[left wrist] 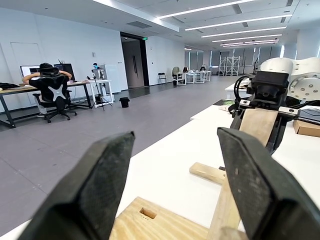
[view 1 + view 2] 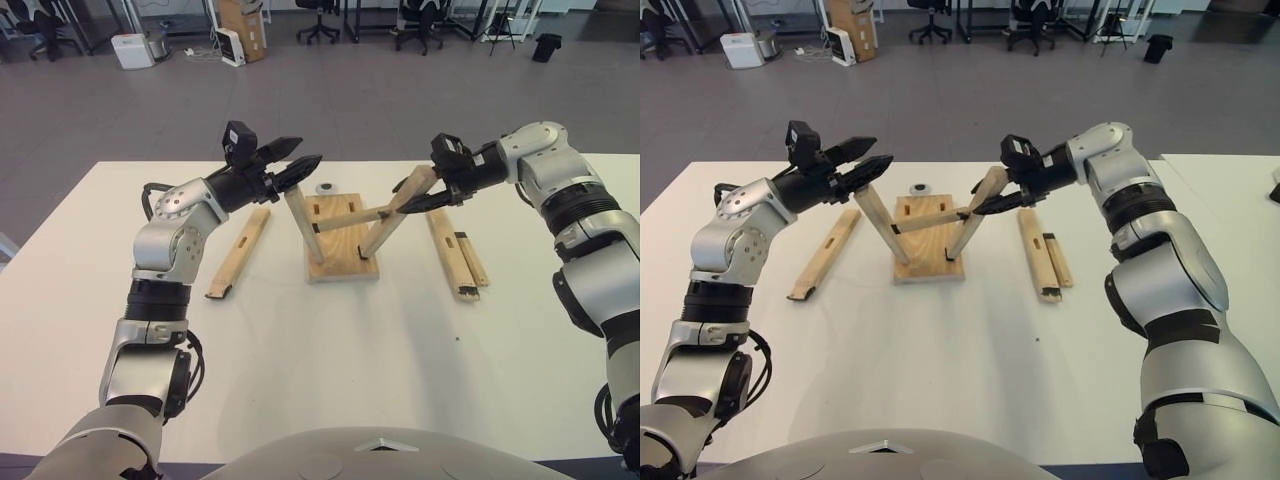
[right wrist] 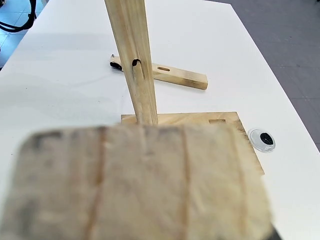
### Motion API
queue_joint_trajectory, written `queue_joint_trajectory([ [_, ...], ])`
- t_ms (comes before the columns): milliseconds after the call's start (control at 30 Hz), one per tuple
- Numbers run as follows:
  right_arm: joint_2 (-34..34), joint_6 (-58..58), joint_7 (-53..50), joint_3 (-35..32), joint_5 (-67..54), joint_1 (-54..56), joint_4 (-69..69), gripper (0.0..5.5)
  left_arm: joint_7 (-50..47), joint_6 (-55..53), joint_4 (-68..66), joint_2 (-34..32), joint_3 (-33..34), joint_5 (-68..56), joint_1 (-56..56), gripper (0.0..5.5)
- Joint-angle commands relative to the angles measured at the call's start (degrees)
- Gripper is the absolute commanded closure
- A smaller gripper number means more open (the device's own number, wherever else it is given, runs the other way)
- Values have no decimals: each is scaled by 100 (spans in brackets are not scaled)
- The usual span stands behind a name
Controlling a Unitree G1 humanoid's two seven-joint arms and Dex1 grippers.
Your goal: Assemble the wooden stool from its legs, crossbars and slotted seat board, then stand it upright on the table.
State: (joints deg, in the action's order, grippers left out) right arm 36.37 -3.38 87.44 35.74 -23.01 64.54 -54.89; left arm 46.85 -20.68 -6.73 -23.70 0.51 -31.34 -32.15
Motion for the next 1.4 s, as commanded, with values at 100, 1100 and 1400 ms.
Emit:
queue_joint_trajectory([
  [100,195,-1147,200,207,634,-1513,1806,302,-35,-233,-135,152,-337,290,483,247],
  [1100,-470,-265,-7145,355,6034,-4692,5734,209,-395,-534,615,514,-548,31,548,247],
  [1400,-1839,-1644,-6422,-2562,2819,-3217,7174,209,-474,-528,648,522,-481,37,610,247],
])
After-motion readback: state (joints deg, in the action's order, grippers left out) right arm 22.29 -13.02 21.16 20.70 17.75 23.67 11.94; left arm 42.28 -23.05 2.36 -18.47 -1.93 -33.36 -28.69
